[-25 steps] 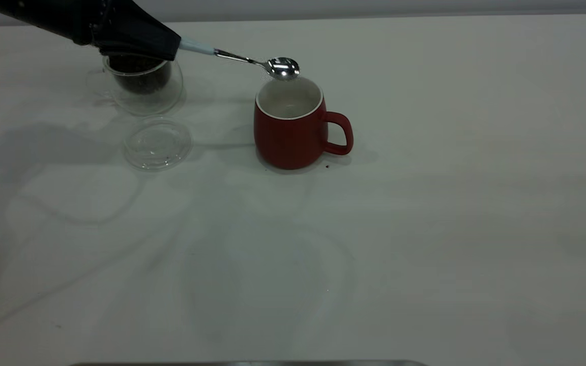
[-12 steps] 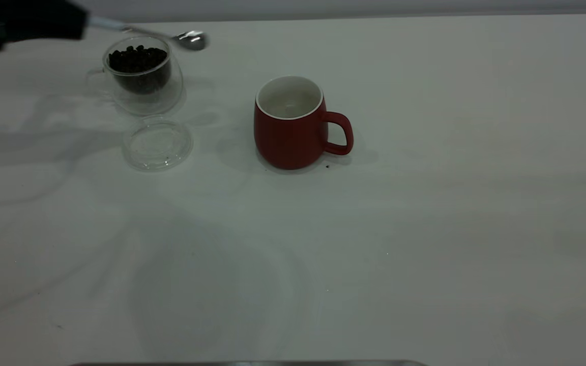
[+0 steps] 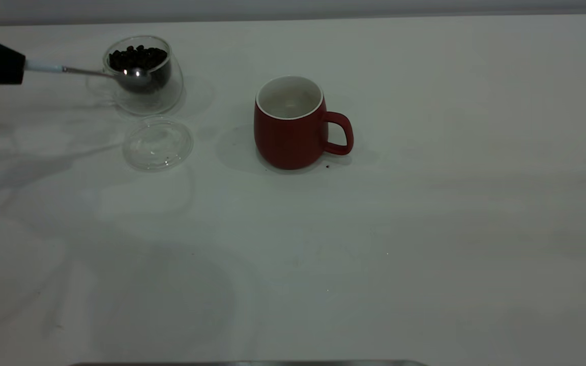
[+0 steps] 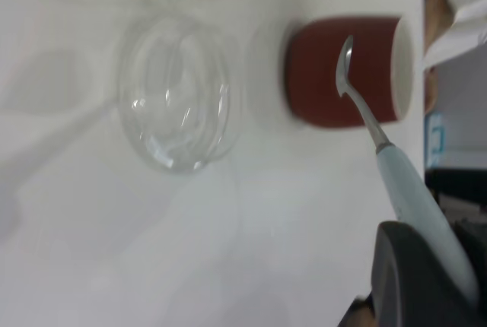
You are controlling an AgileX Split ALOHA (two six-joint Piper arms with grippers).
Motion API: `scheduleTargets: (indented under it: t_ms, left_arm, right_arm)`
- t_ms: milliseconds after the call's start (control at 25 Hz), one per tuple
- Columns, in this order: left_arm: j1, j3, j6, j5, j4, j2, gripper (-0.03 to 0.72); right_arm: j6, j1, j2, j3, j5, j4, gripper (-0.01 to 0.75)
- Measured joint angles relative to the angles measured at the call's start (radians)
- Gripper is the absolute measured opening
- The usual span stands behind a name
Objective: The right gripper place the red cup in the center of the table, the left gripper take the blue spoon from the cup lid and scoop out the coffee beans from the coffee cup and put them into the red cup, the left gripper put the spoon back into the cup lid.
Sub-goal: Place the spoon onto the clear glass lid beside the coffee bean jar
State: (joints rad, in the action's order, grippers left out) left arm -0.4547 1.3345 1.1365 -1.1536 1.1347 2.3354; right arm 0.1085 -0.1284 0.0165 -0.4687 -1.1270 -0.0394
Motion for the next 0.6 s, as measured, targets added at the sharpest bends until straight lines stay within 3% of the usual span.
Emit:
scheduleTargets:
  t_ms: [600]
  left_arm:
    - [0.007,-0.002,-0.093,0.079,0.026,0.143,0.126]
  right_arm:
    - [0.000,0.000,0.000,0.000,0.000,0.000,0.573]
